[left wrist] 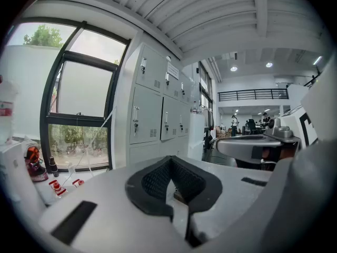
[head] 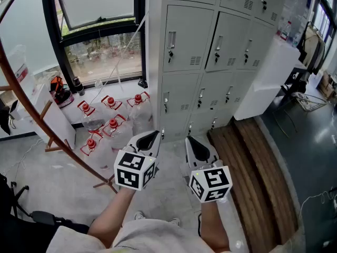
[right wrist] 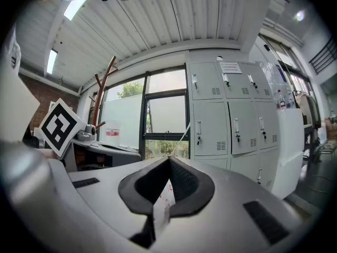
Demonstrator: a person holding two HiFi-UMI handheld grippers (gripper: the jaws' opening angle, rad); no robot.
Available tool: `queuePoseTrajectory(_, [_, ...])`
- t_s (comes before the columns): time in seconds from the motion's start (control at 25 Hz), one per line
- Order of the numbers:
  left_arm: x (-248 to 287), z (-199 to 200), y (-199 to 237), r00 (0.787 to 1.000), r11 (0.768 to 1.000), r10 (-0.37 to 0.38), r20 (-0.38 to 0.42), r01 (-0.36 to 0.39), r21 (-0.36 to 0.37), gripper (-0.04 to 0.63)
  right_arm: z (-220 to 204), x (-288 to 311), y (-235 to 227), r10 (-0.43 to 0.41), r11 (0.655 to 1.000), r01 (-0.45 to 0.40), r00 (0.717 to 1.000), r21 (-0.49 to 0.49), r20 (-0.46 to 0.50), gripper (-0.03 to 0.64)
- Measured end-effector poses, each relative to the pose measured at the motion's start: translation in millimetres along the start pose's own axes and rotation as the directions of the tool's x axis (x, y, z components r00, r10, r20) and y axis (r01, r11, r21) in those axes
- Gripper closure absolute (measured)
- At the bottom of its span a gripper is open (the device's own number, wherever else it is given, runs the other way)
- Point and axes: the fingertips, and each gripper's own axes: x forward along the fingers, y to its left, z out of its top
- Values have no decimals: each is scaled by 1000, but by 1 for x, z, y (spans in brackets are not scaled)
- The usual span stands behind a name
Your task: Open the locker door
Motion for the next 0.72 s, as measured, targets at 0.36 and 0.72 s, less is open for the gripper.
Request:
queuePoseTrajectory(0.36, [23,0,-29,1000,1000,10,-10,-10,5,591,-7,-8,-26,36,999,-36,999,18,-2,617])
queuePoseTrajectory(0.72, [51,-1,-51,998,998,55,-21,-55,-13,591,-17,-9,-55,109,993,-109,994,46,1,617])
